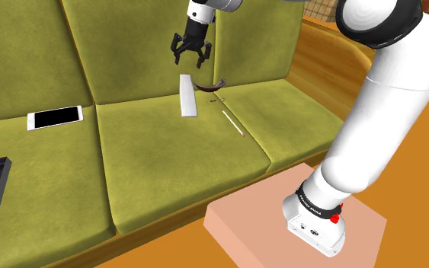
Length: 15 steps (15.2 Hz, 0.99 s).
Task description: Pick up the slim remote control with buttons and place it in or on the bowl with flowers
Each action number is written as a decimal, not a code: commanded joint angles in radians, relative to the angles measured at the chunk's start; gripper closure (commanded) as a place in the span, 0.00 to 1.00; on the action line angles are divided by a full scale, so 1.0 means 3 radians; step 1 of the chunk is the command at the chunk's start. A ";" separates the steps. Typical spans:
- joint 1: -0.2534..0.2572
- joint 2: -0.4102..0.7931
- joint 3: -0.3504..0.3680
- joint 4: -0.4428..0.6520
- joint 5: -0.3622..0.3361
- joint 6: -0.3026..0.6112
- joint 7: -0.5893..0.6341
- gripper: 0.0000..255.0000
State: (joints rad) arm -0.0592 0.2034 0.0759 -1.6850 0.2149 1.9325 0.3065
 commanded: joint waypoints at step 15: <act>0.0130 -0.0311 0.0029 -0.0602 -0.0320 0.0619 0.0251 0.00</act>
State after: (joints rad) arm -0.0202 0.1100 0.0845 -1.8657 0.1189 2.1179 0.3816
